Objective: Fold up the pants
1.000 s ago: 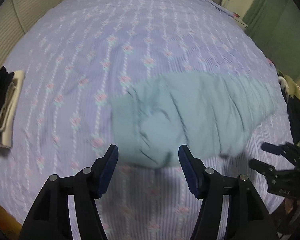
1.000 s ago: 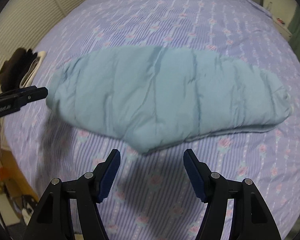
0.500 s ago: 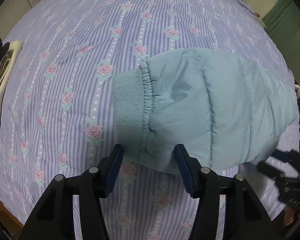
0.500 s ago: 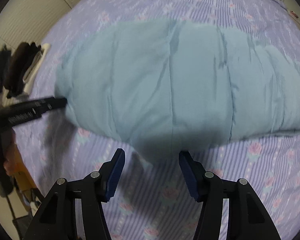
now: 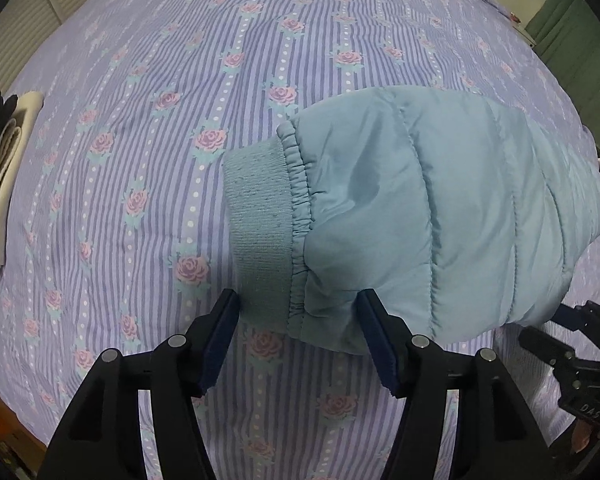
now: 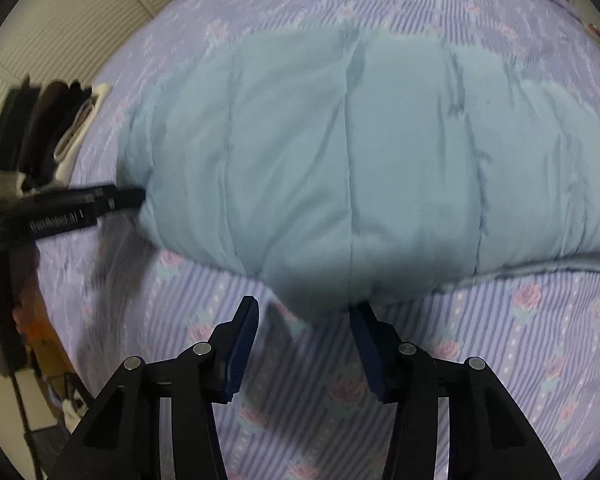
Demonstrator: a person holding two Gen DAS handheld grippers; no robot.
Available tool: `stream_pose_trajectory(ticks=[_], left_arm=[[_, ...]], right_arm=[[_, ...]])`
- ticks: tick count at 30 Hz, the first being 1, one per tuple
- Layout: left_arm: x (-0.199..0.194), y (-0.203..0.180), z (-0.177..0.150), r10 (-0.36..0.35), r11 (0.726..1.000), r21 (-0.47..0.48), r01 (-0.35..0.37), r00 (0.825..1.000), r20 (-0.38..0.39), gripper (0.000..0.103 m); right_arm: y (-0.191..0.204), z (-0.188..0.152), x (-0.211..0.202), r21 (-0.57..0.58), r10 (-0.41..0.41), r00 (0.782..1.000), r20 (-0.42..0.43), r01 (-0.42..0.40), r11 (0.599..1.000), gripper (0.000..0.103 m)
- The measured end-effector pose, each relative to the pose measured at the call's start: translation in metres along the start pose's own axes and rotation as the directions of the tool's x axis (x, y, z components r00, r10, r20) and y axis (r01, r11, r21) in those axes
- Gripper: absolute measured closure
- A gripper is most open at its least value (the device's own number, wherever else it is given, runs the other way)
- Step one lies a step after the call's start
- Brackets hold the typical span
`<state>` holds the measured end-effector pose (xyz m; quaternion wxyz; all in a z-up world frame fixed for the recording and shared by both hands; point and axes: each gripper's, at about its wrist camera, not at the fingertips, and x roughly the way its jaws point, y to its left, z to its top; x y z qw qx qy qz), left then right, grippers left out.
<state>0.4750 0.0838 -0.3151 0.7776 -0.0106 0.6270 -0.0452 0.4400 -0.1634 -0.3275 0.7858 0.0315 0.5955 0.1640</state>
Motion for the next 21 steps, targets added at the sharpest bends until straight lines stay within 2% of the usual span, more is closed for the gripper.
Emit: stream_pose_trajectory(ticks=[3,6,8,11,13,18,21], left_arm=[[0.003,-0.005,0.004,0.001,1.0,0.003,-0.001,1.0,-0.007,0.04],[0.007,-0.003,0.006,0.004,1.0,0.006,-0.004,1.0,-0.018,0.04],[0.007,-0.005,0.006,0.006,1.0,0.003,-0.006,1.0,-0.021,0.04],[0.008,-0.007,0.007,0.005,1.0,-0.001,-0.005,1.0,-0.025,0.04],[0.01,-0.008,0.009,0.007,1.0,0.0,-0.007,1.0,-0.03,0.04],[0.016,-0.014,0.011,0.027,0.999,0.018,-0.026,0.998,-0.054,0.039],[0.012,-0.02,0.014,0.054,0.998,0.029,-0.052,0.997,-0.053,0.039]], right_arm=[[0.003,0.002,0.003,-0.035,-0.015,1.0,0.015,0.015,0.999,0.054],[0.001,0.002,0.018,-0.05,-0.032,0.999,-0.02,0.031,0.998,0.058],[0.001,0.004,0.018,-0.055,-0.038,0.999,-0.028,0.037,0.998,0.067],[0.002,0.007,0.001,-0.051,0.001,1.0,-0.01,-0.001,0.999,0.083],[0.007,0.005,-0.002,-0.057,-0.011,1.0,-0.018,0.01,0.998,0.087],[-0.007,-0.007,0.025,0.017,-0.029,0.99,-0.138,0.032,0.999,0.092],[-0.012,-0.013,0.021,0.025,-0.067,0.986,-0.152,0.072,0.997,0.092]])
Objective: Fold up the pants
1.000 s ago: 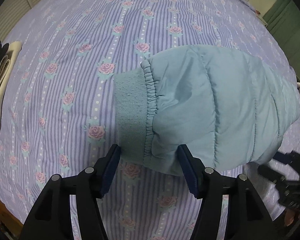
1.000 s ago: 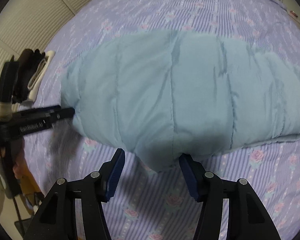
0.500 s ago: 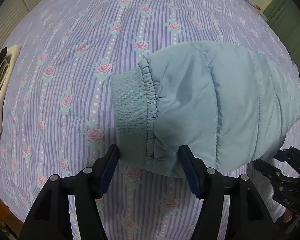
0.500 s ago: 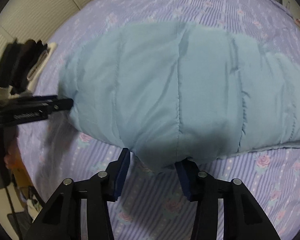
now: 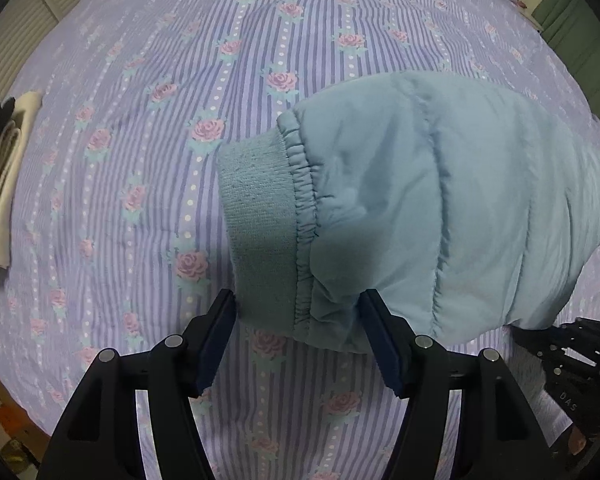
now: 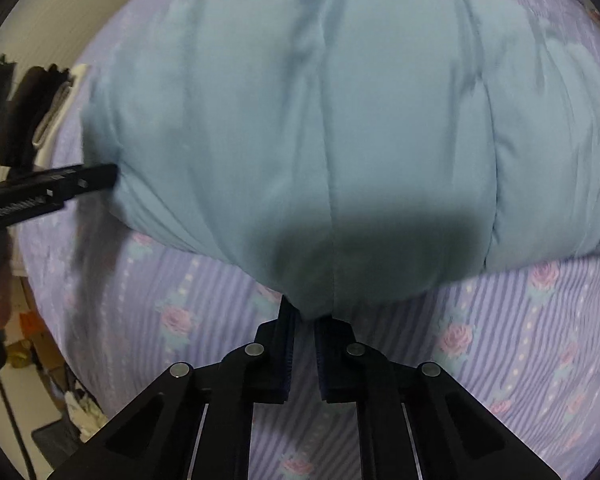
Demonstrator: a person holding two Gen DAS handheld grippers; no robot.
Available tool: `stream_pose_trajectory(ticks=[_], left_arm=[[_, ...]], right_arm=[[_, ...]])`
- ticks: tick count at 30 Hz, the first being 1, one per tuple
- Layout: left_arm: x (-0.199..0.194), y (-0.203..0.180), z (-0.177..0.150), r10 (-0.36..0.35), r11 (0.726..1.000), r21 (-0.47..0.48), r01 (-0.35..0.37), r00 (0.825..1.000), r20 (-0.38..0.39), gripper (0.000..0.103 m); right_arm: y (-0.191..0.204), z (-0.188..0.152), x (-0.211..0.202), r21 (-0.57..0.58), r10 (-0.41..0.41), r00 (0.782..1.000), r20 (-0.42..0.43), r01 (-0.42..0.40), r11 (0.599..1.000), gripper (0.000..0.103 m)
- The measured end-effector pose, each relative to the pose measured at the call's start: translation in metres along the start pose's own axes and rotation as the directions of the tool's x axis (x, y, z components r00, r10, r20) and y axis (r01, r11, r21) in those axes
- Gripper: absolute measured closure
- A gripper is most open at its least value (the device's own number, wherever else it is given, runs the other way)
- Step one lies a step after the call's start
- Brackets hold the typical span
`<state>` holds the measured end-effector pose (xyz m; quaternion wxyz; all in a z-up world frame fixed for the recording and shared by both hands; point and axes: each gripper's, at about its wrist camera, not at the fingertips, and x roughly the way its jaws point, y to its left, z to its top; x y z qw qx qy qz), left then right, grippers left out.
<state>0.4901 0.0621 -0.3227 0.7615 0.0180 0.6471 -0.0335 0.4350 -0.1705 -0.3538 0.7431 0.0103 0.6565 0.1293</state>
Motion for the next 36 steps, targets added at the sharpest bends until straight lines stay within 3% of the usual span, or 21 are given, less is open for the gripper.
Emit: stream_pose_trajectory(ticks=[1,4,5,10,15,18,20,22,28,33,36], left_arm=[[-0.006,-0.004,0.0,0.023,1.0,0.013,-0.023,1.0,0.008,0.039],[-0.031,-0.019,-0.003,0.078,0.995,0.062,-0.082,0.995,0.062,0.041],[-0.038,-0.023,-0.004,0.074,0.995,0.067,-0.079,0.995,0.074,0.041],[-0.084,-0.066,-0.008,-0.018,0.996,0.088,0.003,0.986,0.168,0.041],[-0.113,-0.128,0.002,-0.127,0.983,0.162,0.084,0.952,0.278,0.037],[-0.114,-0.164,0.017,-0.134,0.976,0.204,0.072,0.942,0.308,0.032],[-0.11,-0.183,0.025,-0.134,0.974,0.219,0.065,0.938,0.318,0.027],[-0.103,-0.207,0.035,-0.136,0.971,0.231,0.059,0.934,0.33,0.025],[-0.076,-0.264,0.053,-0.107,0.959,0.281,0.019,0.948,0.301,0.025],[-0.059,-0.287,0.059,-0.094,0.944,0.33,-0.008,0.951,0.293,0.025],[-0.047,-0.293,0.066,-0.085,0.951,0.309,-0.007,0.955,0.284,0.025]], right_arm=[[-0.007,-0.004,-0.005,0.009,-0.011,1.0,0.006,0.011,1.0,0.089],[-0.022,-0.01,-0.033,0.056,-0.029,0.998,0.049,0.026,0.998,0.054],[-0.031,-0.014,-0.048,0.081,-0.032,0.996,0.082,0.025,0.996,0.051],[-0.08,-0.025,-0.11,0.194,-0.087,0.974,0.211,0.045,0.98,0.051],[-0.145,-0.032,-0.159,0.299,-0.177,0.931,0.321,0.077,0.951,0.046],[-0.176,-0.031,-0.171,0.334,-0.198,0.914,0.355,0.074,0.94,0.042],[-0.19,-0.032,-0.172,0.355,-0.203,0.9,0.386,0.058,0.933,0.03],[-0.204,-0.032,-0.168,0.384,-0.203,0.886,0.417,0.03,0.923,0.028],[-0.254,-0.017,-0.133,0.491,-0.159,0.899,0.409,-0.07,0.868,0.028],[-0.275,-0.003,-0.111,0.519,-0.138,0.901,0.41,-0.106,0.848,0.028],[-0.283,0.003,-0.101,0.525,-0.104,0.899,0.426,-0.152,0.838,0.028]])
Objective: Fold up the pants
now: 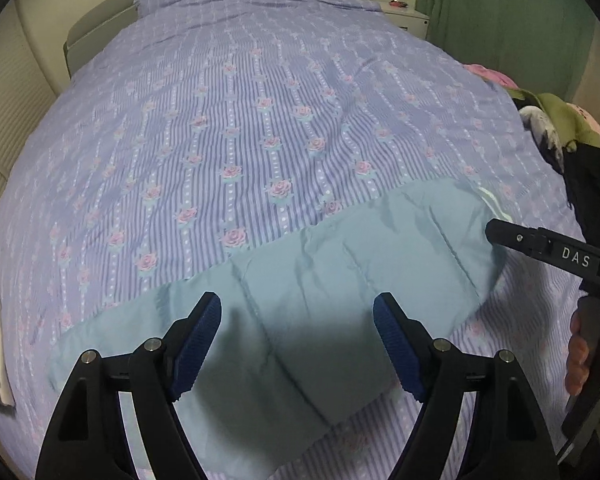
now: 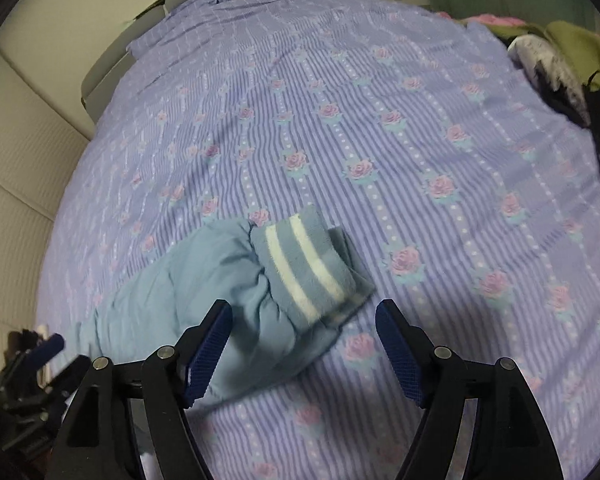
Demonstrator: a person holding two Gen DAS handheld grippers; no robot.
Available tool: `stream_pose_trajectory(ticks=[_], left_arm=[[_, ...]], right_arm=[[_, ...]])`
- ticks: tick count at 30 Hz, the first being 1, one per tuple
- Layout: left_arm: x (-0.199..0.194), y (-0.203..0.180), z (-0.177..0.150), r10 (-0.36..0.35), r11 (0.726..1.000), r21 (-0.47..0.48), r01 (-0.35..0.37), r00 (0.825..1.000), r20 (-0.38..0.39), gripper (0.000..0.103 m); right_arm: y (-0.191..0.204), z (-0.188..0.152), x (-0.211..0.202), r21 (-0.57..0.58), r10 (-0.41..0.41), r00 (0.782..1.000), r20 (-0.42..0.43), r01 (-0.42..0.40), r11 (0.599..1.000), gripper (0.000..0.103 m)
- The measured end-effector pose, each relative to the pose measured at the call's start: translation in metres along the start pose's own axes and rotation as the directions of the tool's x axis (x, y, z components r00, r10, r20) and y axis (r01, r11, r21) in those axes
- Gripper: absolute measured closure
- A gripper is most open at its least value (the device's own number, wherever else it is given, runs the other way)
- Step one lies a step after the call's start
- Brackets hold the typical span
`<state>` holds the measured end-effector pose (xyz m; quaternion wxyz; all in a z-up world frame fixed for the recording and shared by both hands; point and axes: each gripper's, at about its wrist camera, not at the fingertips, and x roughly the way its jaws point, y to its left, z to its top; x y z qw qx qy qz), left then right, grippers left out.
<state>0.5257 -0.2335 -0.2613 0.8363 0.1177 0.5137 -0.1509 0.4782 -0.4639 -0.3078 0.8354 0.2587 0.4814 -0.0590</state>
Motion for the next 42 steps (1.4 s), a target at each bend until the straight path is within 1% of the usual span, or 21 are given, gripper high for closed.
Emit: stream_pose_trajectory(ticks=[4,7,12,13,14,15,17,19,21,22,24,26,28,29,31,32,35,36,40,42], left_arm=[[0.018,-0.002,-0.001,-0.022,0.999,-0.035,0.02,0.998,-0.052,0.025],[0.03,-0.003,-0.006,-0.011,0.999,-0.034,0.008,0.996,-0.088,0.026],[0.038,-0.002,-0.011,-0.014,0.999,-0.044,0.009,0.993,-0.116,0.026],[0.039,-0.002,-0.011,-0.017,0.999,-0.047,0.011,0.993,-0.121,0.026],[0.039,-0.002,-0.009,-0.023,0.999,-0.05,0.017,0.992,-0.125,0.026],[0.039,-0.003,-0.007,-0.027,0.999,-0.051,0.02,0.992,-0.127,0.026],[0.038,-0.004,-0.005,-0.032,0.998,-0.055,0.025,0.991,-0.131,0.026],[0.035,-0.002,-0.004,-0.036,0.998,-0.064,0.028,0.99,-0.14,0.027],[0.032,-0.001,-0.003,-0.043,0.997,-0.073,0.033,0.989,-0.14,0.027],[0.03,0.0,-0.004,-0.045,0.996,-0.078,0.034,0.989,-0.138,0.027],[0.026,0.006,-0.006,-0.042,0.996,-0.088,0.031,0.99,-0.137,0.027],[0.024,0.014,-0.011,-0.042,0.994,-0.107,0.027,0.989,-0.144,0.028],[0.028,0.021,-0.016,-0.064,0.99,-0.132,0.042,0.984,-0.167,0.034],[0.032,0.023,-0.018,-0.082,0.988,-0.143,0.055,0.979,-0.185,0.036],[0.041,0.024,-0.02,-0.12,0.983,-0.164,0.086,0.97,-0.211,0.045],[0.042,0.022,-0.02,-0.127,0.982,-0.165,0.093,0.969,-0.212,0.048],[0.044,0.012,-0.017,-0.102,0.989,-0.128,0.077,0.975,-0.198,0.054],[0.048,0.01,-0.017,-0.097,0.99,-0.116,0.075,0.974,-0.205,0.058],[0.075,0.007,-0.017,-0.077,0.995,-0.08,0.058,0.962,-0.262,0.058],[0.082,0.006,-0.016,-0.077,0.996,-0.075,0.058,0.957,-0.278,0.056]], right_arm=[[-0.01,0.0,0.024,0.052,0.024,0.999,-0.041,-0.022,0.998,0.028],[-0.015,-0.001,0.038,0.077,0.06,0.996,-0.073,-0.054,0.996,0.028],[-0.022,0.0,0.058,0.108,0.124,0.987,-0.104,-0.112,0.988,0.028],[-0.021,0.001,0.059,0.111,0.135,0.985,-0.111,-0.123,0.986,0.033],[-0.019,0.003,0.061,0.103,0.143,0.982,-0.125,-0.131,0.986,0.041],[-0.017,0.005,0.062,0.091,0.143,0.981,-0.131,-0.132,0.987,0.045],[-0.012,0.009,0.062,0.064,0.144,0.979,-0.144,-0.136,0.989,0.055],[-0.012,0.012,0.056,0.069,0.149,0.978,-0.144,-0.14,0.988,0.06],[-0.011,0.014,0.044,0.077,0.149,0.982,-0.116,-0.141,0.987,0.064],[-0.009,0.014,0.035,0.067,0.13,0.987,-0.095,-0.124,0.99,0.065],[-0.003,0.015,0.014,0.042,0.058,0.998,-0.039,-0.056,0.998,0.067],[-0.001,0.012,-0.004,0.027,-0.033,0.999,0.006,0.033,0.999,0.068],[-0.001,0.013,-0.012,0.019,-0.083,0.996,0.02,0.083,0.996,0.068],[-0.002,0.014,-0.015,0.018,-0.093,0.996,0.02,0.092,0.996,0.068],[-0.003,0.013,-0.021,0.007,-0.092,0.996,0.016,0.092,0.996,0.068],[-0.002,0.014,-0.021,-0.004,-0.097,0.995,0.014,0.097,0.995,0.068],[0.007,0.011,-0.027,-0.041,-0.121,0.992,0.026,0.122,0.992,0.068],[0.008,0.011,-0.032,-0.045,-0.125,0.992,0.031,0.126,0.991,0.068],[0.02,0.005,-0.051,-0.056,-0.101,0.993,0.056,0.104,0.993,0.068],[0.034,0.002,-0.057,-0.091,-0.097,0.993,0.071,0.103,0.99,0.068]])
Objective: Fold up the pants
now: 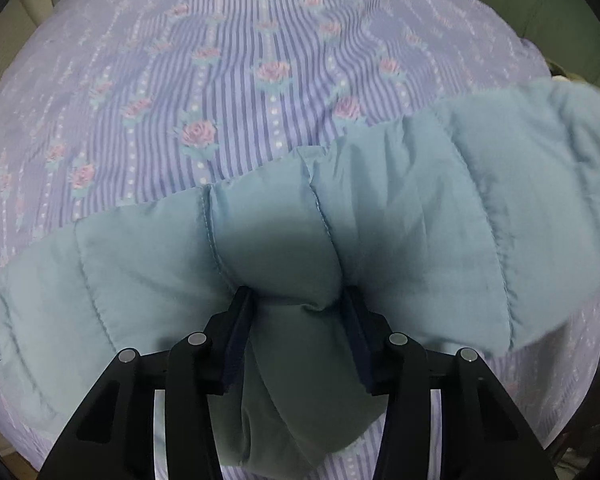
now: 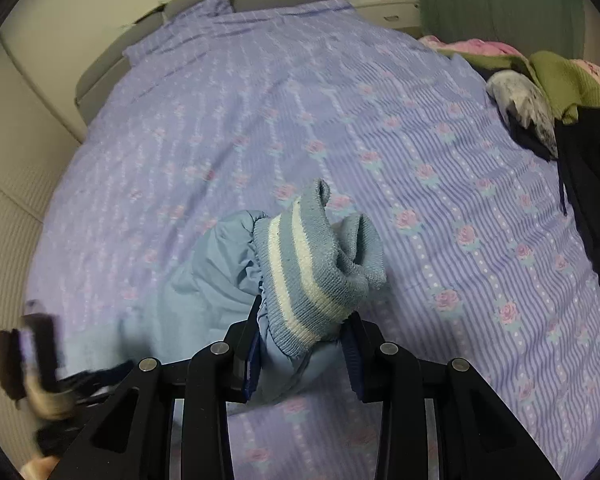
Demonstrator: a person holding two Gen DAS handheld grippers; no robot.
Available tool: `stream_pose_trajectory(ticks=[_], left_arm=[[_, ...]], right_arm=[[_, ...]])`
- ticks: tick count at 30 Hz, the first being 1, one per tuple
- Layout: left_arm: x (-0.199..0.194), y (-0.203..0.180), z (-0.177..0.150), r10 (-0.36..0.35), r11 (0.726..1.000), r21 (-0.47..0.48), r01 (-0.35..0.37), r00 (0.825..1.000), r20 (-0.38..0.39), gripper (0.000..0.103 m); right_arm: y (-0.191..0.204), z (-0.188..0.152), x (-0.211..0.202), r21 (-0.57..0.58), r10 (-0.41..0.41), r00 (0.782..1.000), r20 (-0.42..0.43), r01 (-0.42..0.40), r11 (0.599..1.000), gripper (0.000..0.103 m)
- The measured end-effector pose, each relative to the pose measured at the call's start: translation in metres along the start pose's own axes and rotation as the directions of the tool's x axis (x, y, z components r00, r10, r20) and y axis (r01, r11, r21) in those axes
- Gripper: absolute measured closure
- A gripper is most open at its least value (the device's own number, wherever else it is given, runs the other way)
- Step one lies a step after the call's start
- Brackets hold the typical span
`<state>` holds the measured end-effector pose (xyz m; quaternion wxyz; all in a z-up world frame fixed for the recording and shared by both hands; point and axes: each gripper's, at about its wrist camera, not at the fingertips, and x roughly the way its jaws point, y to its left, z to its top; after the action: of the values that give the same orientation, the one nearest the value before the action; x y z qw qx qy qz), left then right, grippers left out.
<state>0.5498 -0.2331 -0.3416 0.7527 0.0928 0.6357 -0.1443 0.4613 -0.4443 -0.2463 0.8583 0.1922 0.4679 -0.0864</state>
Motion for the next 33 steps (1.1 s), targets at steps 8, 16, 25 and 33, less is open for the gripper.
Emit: stream_pose_trajectory(ticks=[8,16,25,33], left_arm=[[-0.071,0.044,-0.015,-0.023,0.99,-0.135,0.036,0.995,0.102,0.053],[-0.153,0.14,-0.083,0.048,0.967,-0.253,0.004,0.979,0.196,0.049],[-0.175,0.24,-0.147,0.075,0.938,-0.346,0.005,0.973,0.218,0.049],[-0.171,0.296,-0.192,0.119,0.913,-0.406,-0.035,0.975,0.185,0.049]], right_arm=[[0.067,0.001,-0.048,-0.165,0.001,0.997,0.076,0.011,0.986,0.068],[0.17,-0.028,-0.077,-0.385,0.014,0.994,0.108,0.029,0.923,0.068],[0.308,-0.083,-0.052,-0.587,0.036,0.998,0.047,-0.002,0.809,0.071],[0.394,-0.148,0.011,-0.717,-0.049,0.997,-0.057,-0.006,0.697,0.07]])
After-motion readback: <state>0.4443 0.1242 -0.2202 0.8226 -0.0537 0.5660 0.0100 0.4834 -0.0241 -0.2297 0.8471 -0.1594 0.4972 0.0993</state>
